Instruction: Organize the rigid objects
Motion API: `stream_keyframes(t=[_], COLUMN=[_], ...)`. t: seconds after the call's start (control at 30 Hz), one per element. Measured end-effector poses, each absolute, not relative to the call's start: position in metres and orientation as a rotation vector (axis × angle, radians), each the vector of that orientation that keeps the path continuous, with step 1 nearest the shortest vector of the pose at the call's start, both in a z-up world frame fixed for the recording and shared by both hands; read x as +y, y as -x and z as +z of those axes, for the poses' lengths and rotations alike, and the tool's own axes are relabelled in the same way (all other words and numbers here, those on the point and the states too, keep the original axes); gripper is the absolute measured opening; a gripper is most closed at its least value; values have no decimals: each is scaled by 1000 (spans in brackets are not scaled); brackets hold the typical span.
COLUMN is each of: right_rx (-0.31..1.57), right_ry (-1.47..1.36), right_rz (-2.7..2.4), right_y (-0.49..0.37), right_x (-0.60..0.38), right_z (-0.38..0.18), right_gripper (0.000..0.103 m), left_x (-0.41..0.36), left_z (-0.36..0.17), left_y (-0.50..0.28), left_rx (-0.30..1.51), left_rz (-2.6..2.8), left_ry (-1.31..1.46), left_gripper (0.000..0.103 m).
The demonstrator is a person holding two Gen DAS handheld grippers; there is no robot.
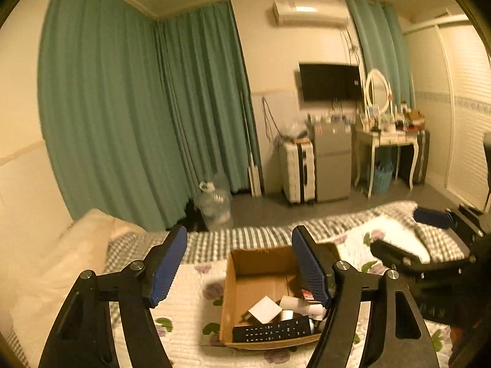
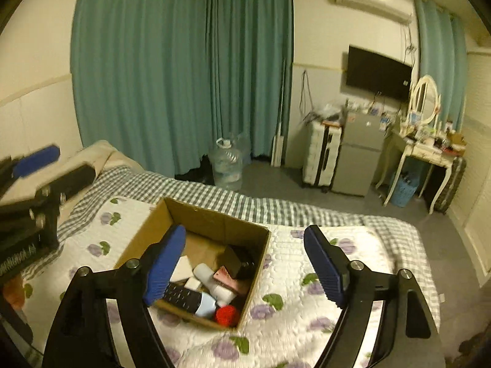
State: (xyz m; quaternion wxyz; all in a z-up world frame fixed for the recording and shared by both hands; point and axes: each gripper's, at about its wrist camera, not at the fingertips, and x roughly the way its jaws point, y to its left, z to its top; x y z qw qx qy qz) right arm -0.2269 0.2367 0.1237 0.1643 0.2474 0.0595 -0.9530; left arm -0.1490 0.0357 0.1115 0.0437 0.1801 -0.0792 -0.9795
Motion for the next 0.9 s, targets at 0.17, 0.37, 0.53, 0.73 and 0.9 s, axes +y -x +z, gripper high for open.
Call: stream_keyframes(t=[0.17, 0.37, 0.53, 0.73, 0.9], right_rx=[211, 136, 84, 70, 68], right_ry=[-672, -594, -514, -500, -541], right_rz=[-2780, -2831, -2871, -2875, -2882], right_y=[176, 129, 110, 111, 130], right_x=[240, 250, 250, 238, 225], right_z=[147, 165, 165, 136, 94], right_gripper=[89, 103, 103, 103, 103], left_x=[25, 16, 8, 3, 1], left_z=[136, 140, 124, 80, 44], left_y=[105, 75, 70, 74, 83], left_rx=[-191, -203, -202, -201, -145], left_rz=[-3008, -3013, -2999, -3003, -3006], left_ry=[-453, -394, -429, -507, -566], left_gripper=[75, 76, 76, 76, 76])
